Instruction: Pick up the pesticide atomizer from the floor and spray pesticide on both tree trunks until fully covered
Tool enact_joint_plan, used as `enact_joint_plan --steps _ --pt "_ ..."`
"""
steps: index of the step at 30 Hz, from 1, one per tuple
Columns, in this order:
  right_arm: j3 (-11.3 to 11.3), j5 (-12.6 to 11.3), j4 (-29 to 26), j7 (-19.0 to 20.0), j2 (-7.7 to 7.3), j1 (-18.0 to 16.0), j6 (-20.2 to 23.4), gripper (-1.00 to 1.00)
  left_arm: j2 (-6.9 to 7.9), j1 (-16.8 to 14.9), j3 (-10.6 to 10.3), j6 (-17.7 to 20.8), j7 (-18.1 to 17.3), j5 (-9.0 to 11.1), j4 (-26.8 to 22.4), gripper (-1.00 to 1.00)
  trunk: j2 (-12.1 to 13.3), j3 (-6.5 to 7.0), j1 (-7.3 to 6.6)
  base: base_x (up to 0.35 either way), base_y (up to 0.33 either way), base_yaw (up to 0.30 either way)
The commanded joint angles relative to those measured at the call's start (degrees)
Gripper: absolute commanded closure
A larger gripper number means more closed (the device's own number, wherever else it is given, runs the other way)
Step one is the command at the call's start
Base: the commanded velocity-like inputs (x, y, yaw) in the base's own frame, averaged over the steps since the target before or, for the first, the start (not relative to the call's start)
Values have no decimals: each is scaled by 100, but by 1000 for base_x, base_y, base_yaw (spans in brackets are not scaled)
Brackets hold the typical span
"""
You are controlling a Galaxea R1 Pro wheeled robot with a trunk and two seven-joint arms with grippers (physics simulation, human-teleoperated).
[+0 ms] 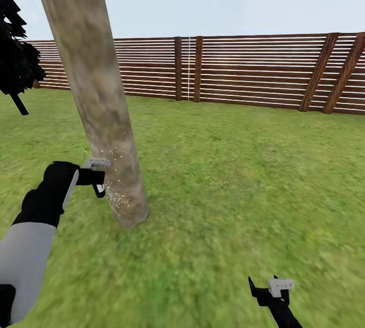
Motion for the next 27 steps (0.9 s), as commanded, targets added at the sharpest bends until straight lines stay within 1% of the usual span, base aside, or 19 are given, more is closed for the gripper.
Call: enact_joint_plan --steps 1,2,3,6,8,11,12,13,15,16,17,18,20,22,25,27 --pt "0 0 0 0 0 0 0 -100 -13 118 -1 -11 12 -6 11 100 0 0 0 0 0 0" --pt "0 0 0 0 0 0 0 -100 -23 226 -1 -31 16 -9 75 100 0 0 0 0 0 0" --pt "0 0 0 0 0 0 0 -100 -31 297 1 -55 16 -8 254 100 0 0 0 0 0 0" --pt "0 0 0 0 2 0 0 -100 -58 348 7 -159 18 3 736 100 0 0 0 0 0 0" --pt "0 0 0 0 15 0 0 -100 -75 351 8 -500 18 14 1150 100 0 0 0 0 0 0" --pt "0 0 0 0 18 0 0 -100 -80 352 11 -822 18 16 1569 100 0 0 0 0 0 0" --pt "0 0 0 0 18 0 0 -100 -73 352 27 -877 18 20 1620 100 0 0 0 0 0 0" --pt "0 0 0 0 18 0 0 -100 -68 352 123 -896 29 22 1610 100 0 0 0 0 0 0" --pt "0 0 0 0 18 0 0 -100 -43 319 524 -898 152 9 1573 100 0 0 0 0 0 0" --pt "0 0 0 0 18 0 0 -100 -15 278 691 -869 264 -2 1556 100 0 0 0 0 0 0" --pt "0 0 0 0 18 0 0 -100 7 187 747 -813 315 -30 1420 100 0 0 0 0 0 0" --pt "0 0 0 0 18 0 0 -100 9 157 756 -763 325 -45 1342 100 0 0 0 0 0 0" --pt "0 0 0 0 18 0 0 -100 10 86 765 -546 333 -59 1148 100 0 0 0 0 0 0" --pt "0 0 0 0 18 0 0 -100 11 -57 764 -288 335 -63 958 100 0 0 0 0 0 0" --pt "0 0 0 0 18 0 0 -100 16 -120 749 -177 355 -70 853 100 0 0 0 0 0 0" --pt "0 0 0 0 18 0 0 -100 -10 -60 736 -204 833 -59 881 100 0 0 0 0 0 0"
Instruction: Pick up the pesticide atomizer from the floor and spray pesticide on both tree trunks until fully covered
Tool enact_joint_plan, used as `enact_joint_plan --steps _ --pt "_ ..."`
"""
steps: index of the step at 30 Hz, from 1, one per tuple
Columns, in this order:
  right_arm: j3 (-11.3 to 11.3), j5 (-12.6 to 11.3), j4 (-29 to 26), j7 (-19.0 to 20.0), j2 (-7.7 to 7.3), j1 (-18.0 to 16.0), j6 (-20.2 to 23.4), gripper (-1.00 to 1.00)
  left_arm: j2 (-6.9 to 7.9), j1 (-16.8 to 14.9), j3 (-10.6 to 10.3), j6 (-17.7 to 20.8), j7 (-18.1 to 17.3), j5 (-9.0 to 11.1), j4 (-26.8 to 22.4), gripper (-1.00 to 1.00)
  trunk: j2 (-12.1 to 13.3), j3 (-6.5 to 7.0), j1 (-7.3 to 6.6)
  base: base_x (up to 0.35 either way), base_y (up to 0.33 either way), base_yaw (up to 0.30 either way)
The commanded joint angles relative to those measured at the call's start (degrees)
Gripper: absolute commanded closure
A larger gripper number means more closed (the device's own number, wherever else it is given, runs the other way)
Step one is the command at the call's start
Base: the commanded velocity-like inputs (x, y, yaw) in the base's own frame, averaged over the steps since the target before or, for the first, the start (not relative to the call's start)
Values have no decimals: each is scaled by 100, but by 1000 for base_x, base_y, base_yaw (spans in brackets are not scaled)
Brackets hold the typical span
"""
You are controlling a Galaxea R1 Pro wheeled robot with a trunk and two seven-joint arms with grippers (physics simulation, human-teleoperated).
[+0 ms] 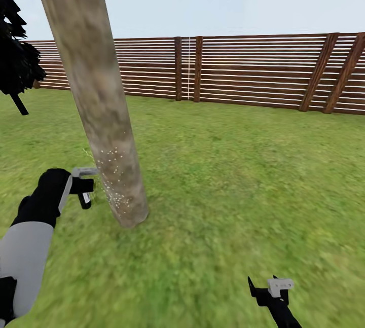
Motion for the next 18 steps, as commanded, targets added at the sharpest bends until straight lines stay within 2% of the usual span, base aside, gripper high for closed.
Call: enact_joint_plan --steps 1,4,6,12,13,14,15,18 --pt "0 0 0 0 0 0 0 -100 -5 8 4 -18 82 37 29 100 0 0 0 0 0 0" --pt "0 0 0 0 0 0 0 -100 -48 85 -11 -77 152 86 108 100 0 0 0 0 0 0" --pt "0 0 0 0 0 0 0 -100 -61 188 -15 -279 119 103 326 100 0 0 0 0 0 0" --pt "0 0 0 0 1 0 0 -100 -67 226 -8 -1683 88 118 1857 100 0 0 0 0 0 0" --pt "0 0 0 0 1 0 0 -100 -69 293 -8 -1953 93 116 2074 100 0 0 0 0 0 0" --pt "0 0 0 0 0 0 0 -100 -82 491 -8 -2424 130 114 2280 100 0 0 0 0 0 0" --pt "0 0 0 0 0 0 0 -100 -134 611 -3 -2705 168 113 2329 100 0 0 0 0 0 0" --pt "0 0 0 0 3 0 0 -100 -309 821 8 -2925 207 99 2377 100 0 0 0 0 0 0"
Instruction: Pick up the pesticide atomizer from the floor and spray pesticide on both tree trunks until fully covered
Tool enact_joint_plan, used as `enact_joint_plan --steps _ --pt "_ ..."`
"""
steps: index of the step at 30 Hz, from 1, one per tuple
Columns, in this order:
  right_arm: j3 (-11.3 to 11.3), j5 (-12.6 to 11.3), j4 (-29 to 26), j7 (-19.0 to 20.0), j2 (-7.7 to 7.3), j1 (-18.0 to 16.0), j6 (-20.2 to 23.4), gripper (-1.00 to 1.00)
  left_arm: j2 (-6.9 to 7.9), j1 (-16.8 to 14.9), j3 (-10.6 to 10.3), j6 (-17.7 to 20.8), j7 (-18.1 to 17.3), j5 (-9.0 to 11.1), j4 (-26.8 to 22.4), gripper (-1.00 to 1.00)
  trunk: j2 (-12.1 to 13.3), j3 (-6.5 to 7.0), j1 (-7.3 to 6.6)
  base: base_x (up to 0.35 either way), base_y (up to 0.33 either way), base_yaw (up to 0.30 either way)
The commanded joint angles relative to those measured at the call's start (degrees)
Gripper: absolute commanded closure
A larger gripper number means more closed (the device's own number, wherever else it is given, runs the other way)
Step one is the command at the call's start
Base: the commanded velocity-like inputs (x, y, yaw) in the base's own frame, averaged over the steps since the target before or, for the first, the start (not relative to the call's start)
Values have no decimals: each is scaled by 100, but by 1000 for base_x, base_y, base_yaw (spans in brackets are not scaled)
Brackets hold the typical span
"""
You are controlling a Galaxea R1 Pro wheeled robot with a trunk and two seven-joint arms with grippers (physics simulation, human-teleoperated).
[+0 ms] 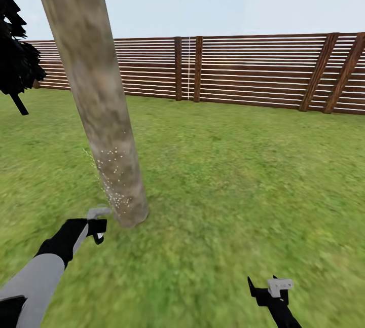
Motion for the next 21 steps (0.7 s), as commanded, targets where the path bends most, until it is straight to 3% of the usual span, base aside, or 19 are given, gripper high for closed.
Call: enact_joint_plan --steps 1,2,4,13,21 --pt "0 0 6 6 7 0 2 -100 -170 127 8 -400 11 -36 340 100 0 1 0 0 0 0" --pt "0 0 56 7 24 0 6 -100 -195 159 11 -680 12 -39 381 100 0 1 0 0 0 0" --pt "0 0 124 1 109 0 2 -100 -213 182 12 -867 9 -34 453 100 0 1 0 0 -25 0" --pt "0 0 141 -8 117 0 6 -100 -350 268 12 -927 22 -13 493 100 0 1 0 0 -252 19" --pt "0 0 141 -12 120 0 7 -100 -406 269 12 -936 41 -11 495 100 0 1 0 0 -269 256"
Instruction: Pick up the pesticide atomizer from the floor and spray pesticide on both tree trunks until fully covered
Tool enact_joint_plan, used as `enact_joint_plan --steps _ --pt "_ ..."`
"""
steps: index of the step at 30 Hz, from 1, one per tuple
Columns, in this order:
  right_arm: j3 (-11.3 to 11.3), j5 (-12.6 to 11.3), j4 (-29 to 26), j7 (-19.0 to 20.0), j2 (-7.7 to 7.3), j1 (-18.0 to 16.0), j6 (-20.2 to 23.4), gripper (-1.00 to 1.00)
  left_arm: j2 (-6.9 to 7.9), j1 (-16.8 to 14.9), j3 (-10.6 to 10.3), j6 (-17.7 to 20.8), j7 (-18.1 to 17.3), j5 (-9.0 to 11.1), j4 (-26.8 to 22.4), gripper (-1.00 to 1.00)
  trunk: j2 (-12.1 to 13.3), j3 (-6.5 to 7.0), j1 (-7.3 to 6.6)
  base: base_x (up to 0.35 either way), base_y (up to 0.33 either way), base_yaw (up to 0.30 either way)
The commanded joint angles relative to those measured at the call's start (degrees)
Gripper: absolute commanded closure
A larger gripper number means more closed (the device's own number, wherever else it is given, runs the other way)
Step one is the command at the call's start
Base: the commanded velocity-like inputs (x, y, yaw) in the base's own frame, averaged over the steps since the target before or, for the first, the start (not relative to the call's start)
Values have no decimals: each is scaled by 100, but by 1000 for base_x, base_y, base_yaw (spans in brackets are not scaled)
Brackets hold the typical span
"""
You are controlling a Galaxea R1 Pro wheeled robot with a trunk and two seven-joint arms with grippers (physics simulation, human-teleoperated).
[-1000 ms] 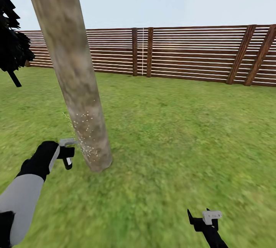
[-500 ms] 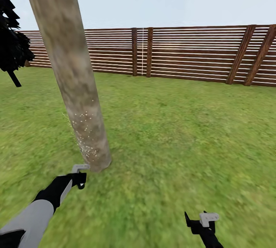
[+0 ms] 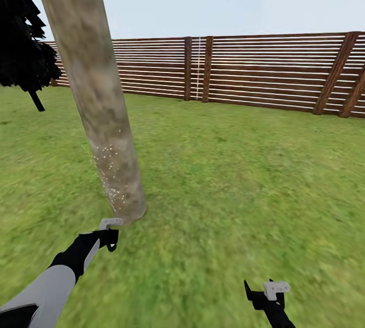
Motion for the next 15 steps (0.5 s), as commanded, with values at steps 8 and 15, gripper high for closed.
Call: enact_joint_plan --steps 8,15 --pt "0 0 0 2 0 0 -1 -100 0 4 0 0 -1 1 2 100 0 0 0 0 -271 33" --pt "0 0 0 -5 0 0 0 -100 4 4 10 0 5 -4 8 100 0 0 0 0 -271 72"
